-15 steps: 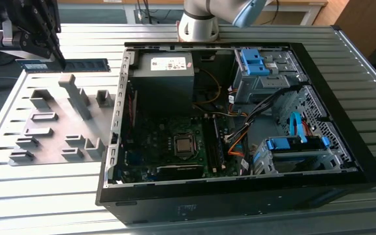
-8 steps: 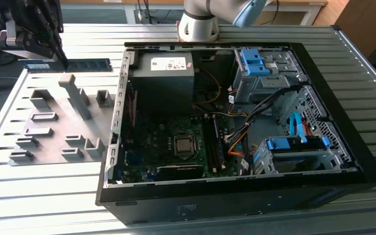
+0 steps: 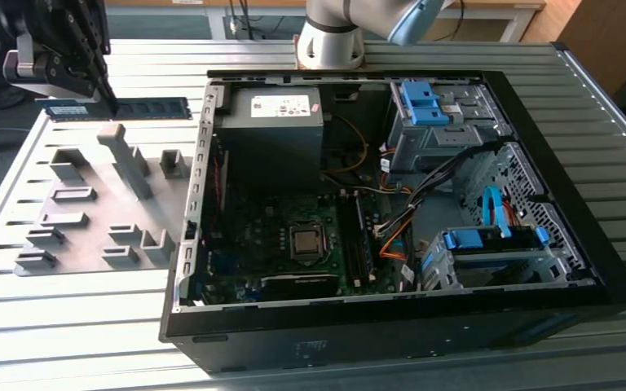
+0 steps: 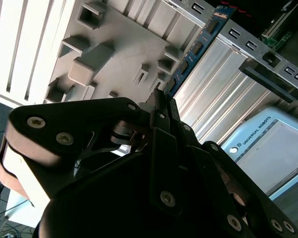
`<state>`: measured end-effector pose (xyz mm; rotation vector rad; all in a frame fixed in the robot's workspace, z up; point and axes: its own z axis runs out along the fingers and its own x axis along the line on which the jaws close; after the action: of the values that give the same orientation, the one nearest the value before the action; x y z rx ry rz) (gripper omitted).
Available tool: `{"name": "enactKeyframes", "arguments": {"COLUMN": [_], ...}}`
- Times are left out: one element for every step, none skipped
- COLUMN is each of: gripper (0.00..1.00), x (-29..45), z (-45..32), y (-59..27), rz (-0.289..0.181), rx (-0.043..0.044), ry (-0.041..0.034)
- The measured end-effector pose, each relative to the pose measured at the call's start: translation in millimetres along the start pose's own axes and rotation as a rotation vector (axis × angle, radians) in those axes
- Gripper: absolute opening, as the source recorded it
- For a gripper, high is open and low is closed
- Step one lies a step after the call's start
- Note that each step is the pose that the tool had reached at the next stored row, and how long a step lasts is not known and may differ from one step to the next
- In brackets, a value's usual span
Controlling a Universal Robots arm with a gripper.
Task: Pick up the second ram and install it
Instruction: 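Pick up the second ram and move it above second insertion slot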
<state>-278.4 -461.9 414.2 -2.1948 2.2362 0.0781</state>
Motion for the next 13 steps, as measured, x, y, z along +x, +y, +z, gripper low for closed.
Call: {"name": "enactKeyframes", "arguments": {"gripper": [0.14,0.14,0.14,0.14,0.14,0.14,0.14,0.14,0.14,0.14,0.14,0.14,0.14], "x": [0.0,0.0,-0.1,0.0,0.0,-0.1,-0.1,-0.1,-0.1,-0.1,-0.1,-0.1,-0.2], "z": [0.0,-0.1,-0.1,-0.1,-0.1,-0.1,-0.1,-0.1,-0.2,-0.2,-0.1,-0.2,-0.3], "y": [-0.5,-1.0,-1.5,-1.9,-2.4,-2.9,-3.4,-3.9,-4.4,-4.8,-5.2,-5.8,-6.5], "rz": [0.000,0.000,0.000,0.000,0.000,0.000,0.000,0.000,0.000,0.000,0.000,0.000,0.000], "rx": [0.0000,-0.0001,-0.0001,0.0000,0.0000,0.0000,0.0000,0.0000,0.0000,0.0000,0.0000,0.0000,-0.0001], "ry": [-0.0001,0.0001,0.0001,0.0000,0.0000,0.0000,0.0000,0.0000,0.0000,0.0000,0.0000,0.0000,0.0001]}}
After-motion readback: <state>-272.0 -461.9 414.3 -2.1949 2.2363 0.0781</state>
